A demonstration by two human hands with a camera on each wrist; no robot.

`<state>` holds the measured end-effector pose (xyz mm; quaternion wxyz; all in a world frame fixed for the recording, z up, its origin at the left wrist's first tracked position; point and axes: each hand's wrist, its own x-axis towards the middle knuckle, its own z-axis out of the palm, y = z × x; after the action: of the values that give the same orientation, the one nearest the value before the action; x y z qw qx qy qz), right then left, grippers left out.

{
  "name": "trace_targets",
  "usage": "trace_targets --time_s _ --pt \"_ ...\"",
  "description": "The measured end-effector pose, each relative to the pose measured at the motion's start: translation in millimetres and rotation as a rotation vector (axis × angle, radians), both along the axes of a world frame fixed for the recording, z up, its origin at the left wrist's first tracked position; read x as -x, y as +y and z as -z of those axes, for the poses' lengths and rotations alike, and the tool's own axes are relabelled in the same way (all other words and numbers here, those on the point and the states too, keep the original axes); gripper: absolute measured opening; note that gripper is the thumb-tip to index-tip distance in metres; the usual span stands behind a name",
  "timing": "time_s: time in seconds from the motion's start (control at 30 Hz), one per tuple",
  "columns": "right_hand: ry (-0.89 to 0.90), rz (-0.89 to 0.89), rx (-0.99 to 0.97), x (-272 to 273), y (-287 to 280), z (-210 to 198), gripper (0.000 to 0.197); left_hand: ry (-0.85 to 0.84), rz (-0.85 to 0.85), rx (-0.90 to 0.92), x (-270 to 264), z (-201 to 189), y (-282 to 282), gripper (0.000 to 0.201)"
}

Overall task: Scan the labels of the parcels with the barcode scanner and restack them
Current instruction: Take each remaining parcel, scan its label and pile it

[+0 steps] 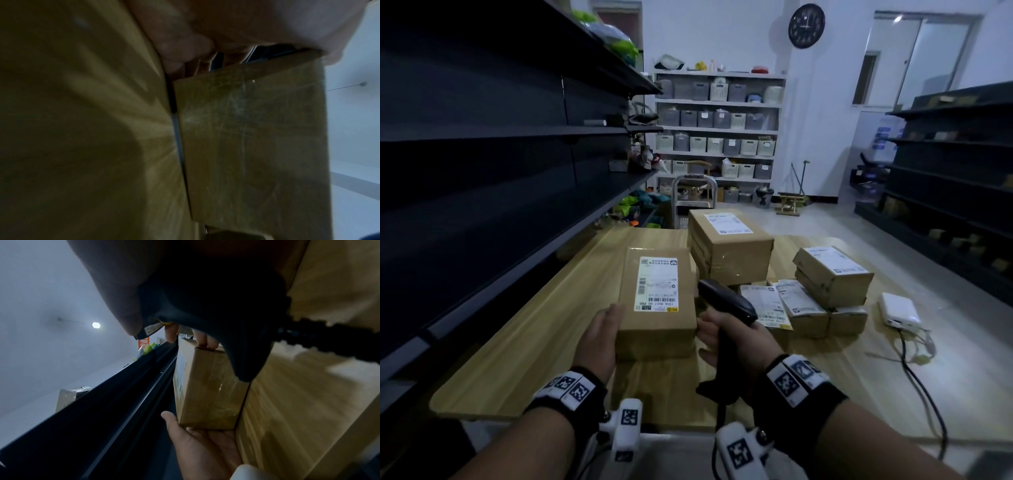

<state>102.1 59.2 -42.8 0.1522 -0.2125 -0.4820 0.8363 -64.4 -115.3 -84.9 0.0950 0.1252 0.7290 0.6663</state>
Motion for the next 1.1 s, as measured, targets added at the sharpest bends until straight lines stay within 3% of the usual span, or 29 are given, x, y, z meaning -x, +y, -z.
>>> trace_targets --time_s 0.13,0.33,0.5,0.7,0.8,1.0,1.1 --pt "0.004 0.018 0.057 11 -5 -3 0.041 -0.056 0.003 0.01 1 0 0 0.048" --pt "0.018 0.016 0.071 21 -2 4 0.052 0.028 0.054 0.08 6 3 0 0.026" --pt "0.031 0.017 0.021 13 1 4 0.045 0.033 -0.01 0.101 14 11 -1 0.07" --pt "0.015 0.062 -0.047 -15 10 -6 0.047 0.036 -0.094 -0.045 7 9 -6 0.067" --pt "0.085 0.111 -0.065 -31 13 -19 0.044 0.04 -0.172 -0.06 -5 2 -8 0.077" --pt "0.176 0.224 -0.025 -83 39 -35 0.012 0.189 -0.326 0.015 -52 -10 -7 0.037" --pt "0.164 0.307 0.052 -107 60 -35 0.004 0.274 -0.259 -0.098 -98 -23 23 0.025"
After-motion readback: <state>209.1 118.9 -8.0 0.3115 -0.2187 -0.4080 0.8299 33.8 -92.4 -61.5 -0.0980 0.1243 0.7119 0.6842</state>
